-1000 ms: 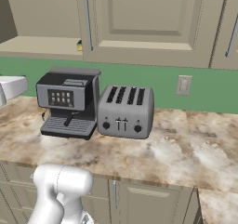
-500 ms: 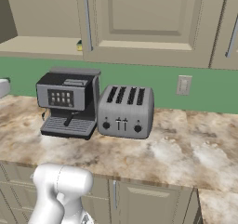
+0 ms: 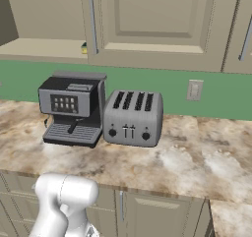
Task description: Pick up the sponge and sponge from the sink, and place them back in the cabinet, and close the cabinet doors.
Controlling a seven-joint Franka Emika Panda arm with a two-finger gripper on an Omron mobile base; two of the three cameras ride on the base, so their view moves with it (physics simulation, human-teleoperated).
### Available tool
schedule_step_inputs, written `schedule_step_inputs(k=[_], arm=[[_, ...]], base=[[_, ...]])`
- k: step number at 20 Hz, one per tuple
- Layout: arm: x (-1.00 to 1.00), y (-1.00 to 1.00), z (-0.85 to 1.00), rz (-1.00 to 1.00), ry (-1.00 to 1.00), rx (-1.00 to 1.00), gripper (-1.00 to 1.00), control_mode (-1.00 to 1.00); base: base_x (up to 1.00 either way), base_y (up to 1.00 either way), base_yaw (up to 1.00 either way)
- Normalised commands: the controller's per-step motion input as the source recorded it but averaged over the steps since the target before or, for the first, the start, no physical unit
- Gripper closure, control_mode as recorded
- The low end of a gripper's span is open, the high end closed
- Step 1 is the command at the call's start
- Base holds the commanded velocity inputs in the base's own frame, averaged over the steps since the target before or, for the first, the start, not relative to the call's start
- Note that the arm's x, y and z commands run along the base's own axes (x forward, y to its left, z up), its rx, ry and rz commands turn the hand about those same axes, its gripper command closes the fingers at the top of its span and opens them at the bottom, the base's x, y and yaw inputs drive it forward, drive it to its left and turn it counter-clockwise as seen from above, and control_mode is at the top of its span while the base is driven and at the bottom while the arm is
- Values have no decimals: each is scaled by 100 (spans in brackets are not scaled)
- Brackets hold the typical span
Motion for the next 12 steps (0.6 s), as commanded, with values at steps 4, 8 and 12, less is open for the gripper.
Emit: schedule_step_inputs(k=[4,8,12], arm=[[-22,23,0,0,0,0,-100,-100],[-21,26,0,0,0,0,-100,-100],[-19,29,0,0,0,0,-100,-100]], base=[[0,0,0],[0,0,0],[0,0,0]])
